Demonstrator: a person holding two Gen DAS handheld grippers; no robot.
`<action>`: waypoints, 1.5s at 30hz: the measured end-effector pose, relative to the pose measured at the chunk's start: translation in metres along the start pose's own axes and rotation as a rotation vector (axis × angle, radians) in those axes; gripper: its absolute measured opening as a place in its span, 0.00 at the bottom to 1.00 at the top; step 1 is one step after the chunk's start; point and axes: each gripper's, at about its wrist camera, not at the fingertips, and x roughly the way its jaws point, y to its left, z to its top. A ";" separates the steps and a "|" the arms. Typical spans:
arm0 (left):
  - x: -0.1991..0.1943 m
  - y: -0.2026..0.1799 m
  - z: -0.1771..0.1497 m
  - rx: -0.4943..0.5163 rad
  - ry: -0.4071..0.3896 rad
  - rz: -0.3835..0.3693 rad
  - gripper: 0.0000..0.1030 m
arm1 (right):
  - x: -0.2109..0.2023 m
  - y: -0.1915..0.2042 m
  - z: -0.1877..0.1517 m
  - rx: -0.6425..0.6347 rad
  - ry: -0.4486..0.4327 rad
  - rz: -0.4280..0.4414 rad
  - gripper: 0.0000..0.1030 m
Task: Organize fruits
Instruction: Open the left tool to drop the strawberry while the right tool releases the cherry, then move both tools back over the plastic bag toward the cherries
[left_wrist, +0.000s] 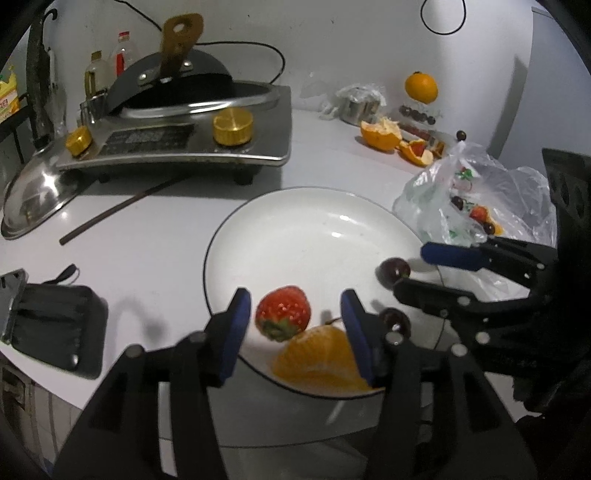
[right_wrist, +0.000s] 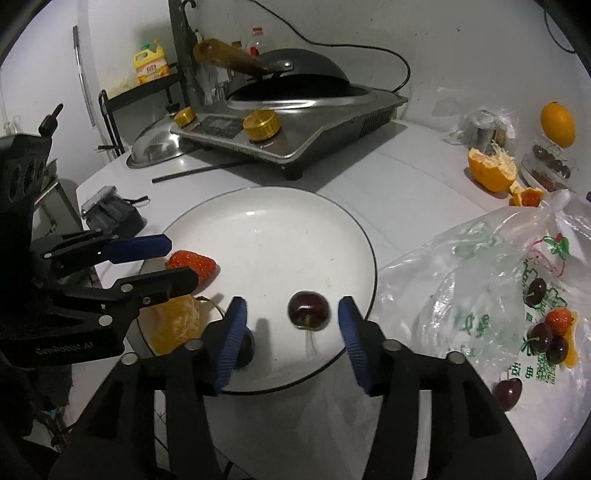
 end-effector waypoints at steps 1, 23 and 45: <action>-0.003 -0.001 0.000 -0.002 -0.004 0.002 0.52 | -0.003 0.000 0.000 0.001 -0.006 -0.004 0.54; -0.055 -0.039 -0.007 -0.010 -0.101 0.010 0.71 | -0.074 -0.001 -0.018 -0.007 -0.108 -0.042 0.57; -0.078 -0.114 -0.017 0.029 -0.140 0.027 0.71 | -0.139 -0.036 -0.053 0.021 -0.186 -0.062 0.57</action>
